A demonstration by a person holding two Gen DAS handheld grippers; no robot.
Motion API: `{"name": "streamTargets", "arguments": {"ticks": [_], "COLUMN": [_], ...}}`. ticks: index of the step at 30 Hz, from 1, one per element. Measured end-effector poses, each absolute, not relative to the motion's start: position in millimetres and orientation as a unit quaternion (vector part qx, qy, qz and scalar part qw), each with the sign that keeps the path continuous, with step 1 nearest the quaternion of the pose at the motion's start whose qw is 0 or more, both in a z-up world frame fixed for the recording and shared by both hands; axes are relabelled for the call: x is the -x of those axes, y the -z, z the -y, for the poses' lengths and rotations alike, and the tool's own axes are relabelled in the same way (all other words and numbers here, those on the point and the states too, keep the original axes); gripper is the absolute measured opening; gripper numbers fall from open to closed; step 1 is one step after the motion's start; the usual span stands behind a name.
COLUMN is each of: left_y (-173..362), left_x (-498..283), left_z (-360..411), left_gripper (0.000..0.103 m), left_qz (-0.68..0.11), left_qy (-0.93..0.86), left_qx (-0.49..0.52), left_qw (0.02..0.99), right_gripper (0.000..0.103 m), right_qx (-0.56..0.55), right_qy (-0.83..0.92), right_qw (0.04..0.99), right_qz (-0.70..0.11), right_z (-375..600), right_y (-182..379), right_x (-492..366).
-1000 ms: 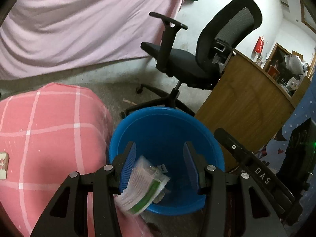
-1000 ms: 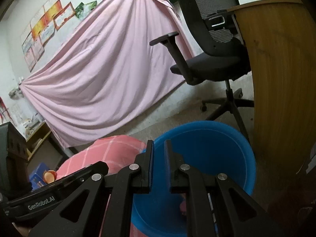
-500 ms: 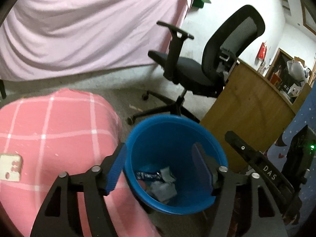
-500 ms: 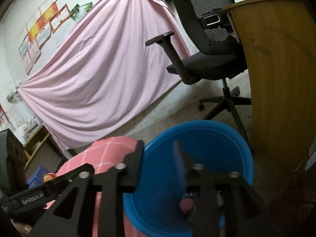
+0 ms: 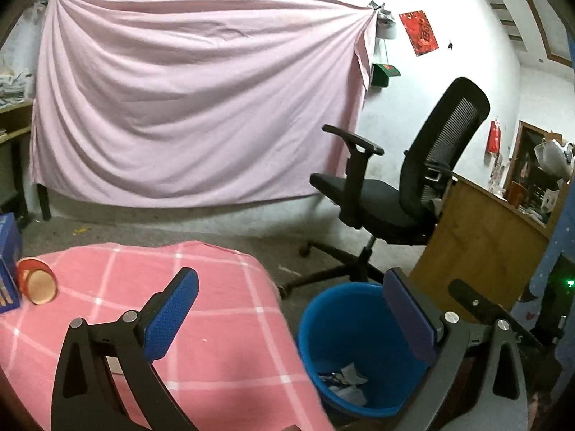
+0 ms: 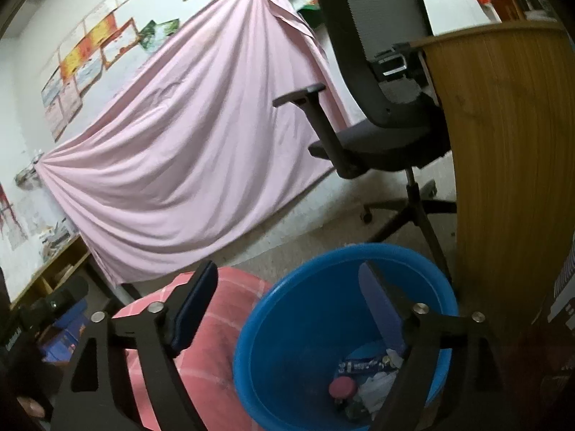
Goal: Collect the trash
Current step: 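Move both tools back over the table toward the phone case and cup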
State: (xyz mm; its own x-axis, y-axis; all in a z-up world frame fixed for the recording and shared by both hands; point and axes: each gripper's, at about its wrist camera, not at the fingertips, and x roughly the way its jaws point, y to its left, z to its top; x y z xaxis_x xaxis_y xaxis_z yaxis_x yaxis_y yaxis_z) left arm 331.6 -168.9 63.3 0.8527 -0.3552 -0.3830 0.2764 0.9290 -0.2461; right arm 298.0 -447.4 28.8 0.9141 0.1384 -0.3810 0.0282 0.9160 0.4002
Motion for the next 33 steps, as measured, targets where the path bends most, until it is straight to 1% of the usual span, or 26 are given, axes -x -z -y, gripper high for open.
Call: {"name": "streamTargets", "arguments": {"ticks": [1,3,13,25,33], "left_y": [-62.4,-62.0,-60.6,-52.4,-44.3], "left_x": [-329.8,-326.8,-312.4,-279.2,-265.6], "left_z": [164.5,158.6,119.3,60.0,13.9], "left_gripper": [0.101,0.101,0.101,0.101,0.101], "left_qz": [-0.212,-0.205,-0.177,-0.118,-0.115], "left_qy": [0.162,0.157,0.122,0.05,0.017], "left_qx": [0.091,0.088,0.075,0.057,0.056], "left_qw": [0.96,0.962,0.974,0.99,0.992], "right_gripper": [0.088,0.103,0.103,0.103,0.103], "right_qx": [-0.2,-0.196,-0.171,-0.131,-0.095], "right_qy": [-0.028,-0.031,-0.046,-0.075,-0.107], "right_qw": [0.958,0.961,0.973,0.982,0.985], "right_qz": [-0.201,-0.19,-0.146,-0.111,-0.096], "right_z": [445.5,442.3,414.3,357.5,309.0], "right_y": [-30.3,-33.6,-50.0,-63.8,-70.4], "right_x": [-297.2,-295.9,-293.7,-290.2,-288.8]}}
